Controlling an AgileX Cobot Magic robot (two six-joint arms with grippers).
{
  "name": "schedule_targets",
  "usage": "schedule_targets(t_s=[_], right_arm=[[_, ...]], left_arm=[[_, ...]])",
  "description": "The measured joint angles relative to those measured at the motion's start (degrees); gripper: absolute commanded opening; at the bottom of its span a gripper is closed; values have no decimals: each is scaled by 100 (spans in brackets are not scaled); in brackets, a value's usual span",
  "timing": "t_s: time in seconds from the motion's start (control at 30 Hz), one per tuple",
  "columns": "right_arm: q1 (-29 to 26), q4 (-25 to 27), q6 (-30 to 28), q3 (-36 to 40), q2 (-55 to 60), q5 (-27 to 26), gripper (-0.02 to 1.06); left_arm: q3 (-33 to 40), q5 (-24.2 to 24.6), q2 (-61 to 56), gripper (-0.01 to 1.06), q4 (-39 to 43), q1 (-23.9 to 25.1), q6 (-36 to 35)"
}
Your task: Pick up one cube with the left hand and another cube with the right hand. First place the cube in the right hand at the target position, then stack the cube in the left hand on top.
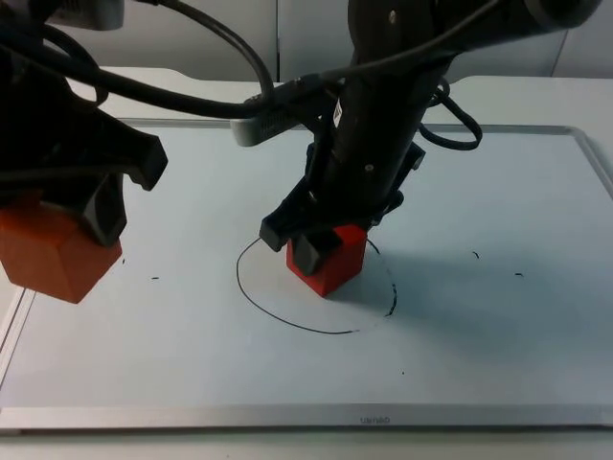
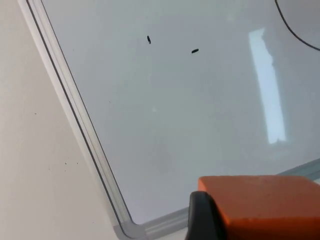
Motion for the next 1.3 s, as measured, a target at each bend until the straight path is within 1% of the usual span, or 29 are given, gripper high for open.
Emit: schedule_targets(t_s=[0.03, 0.07, 0.1, 0.13, 0.17, 0.33, 0.37, 0.43, 0.47, 0.53, 0.7, 0.87, 0.93, 1.0, 1.07, 1.13, 1.17, 1.3], right_arm=[[0, 0, 0, 0, -2, 0, 3], [0, 0, 0, 0, 2, 0, 8], [0, 0, 0, 0, 2, 0, 14], [0, 0, 0, 0, 2, 0, 22], [0, 0, 0, 0, 2, 0, 22], [0, 8, 10, -4, -24, 0, 72], [0, 26, 9, -4, -47, -11, 72], [0, 85, 13, -4, -120, -11, 84], [0, 130, 13, -18, -173, 4, 86], [0, 151, 13, -66, -206, 38, 86], [0, 177, 13, -226, -391, 335, 85], [0, 141, 13, -241, -930, 597, 84], [-24, 37, 13, -241, -1442, 743, 84], [-24, -26, 13, -241, -1619, 755, 84], [-32, -140, 13, -101, -2101, 729, 84], [-32, -189, 13, 186, -2610, 590, 84], [-32, -189, 13, 186, -2610, 590, 84], [-32, -227, 13, 1158, -3881, 214, 84]], left_arm=[[0, 0, 0, 0, 0, 0, 0], [0, 0, 0, 0, 0, 0, 0], [0, 0, 0, 0, 0, 0, 0], [0, 0, 0, 0, 0, 0, 0], [0, 0, 0, 0, 0, 0, 0], [0, -11, 0, 0, 0, 0, 0], [0, -11, 0, 0, 0, 0, 0], [0, -11, 0, 0, -2, 0, 0], [0, -11, 0, 0, -24, 0, 0], [0, -11, 0, 0, -59, 0, 12], [0, -11, 0, 0, -90, 0, 20], [0, -11, 0, 0, -102, 0, 58], [0, 14, 0, 0, -113, 0, 112], [-29, 42, 0, 0, -113, 0, 140], [-129, 75, 0, 0, -147, 0, 196], [-325, 136, 0, 0, -217, 0, 288], [-325, 136, 0, 0, -217, 0, 288], [-801, 172, 176, 0, -617, 0, 640]])
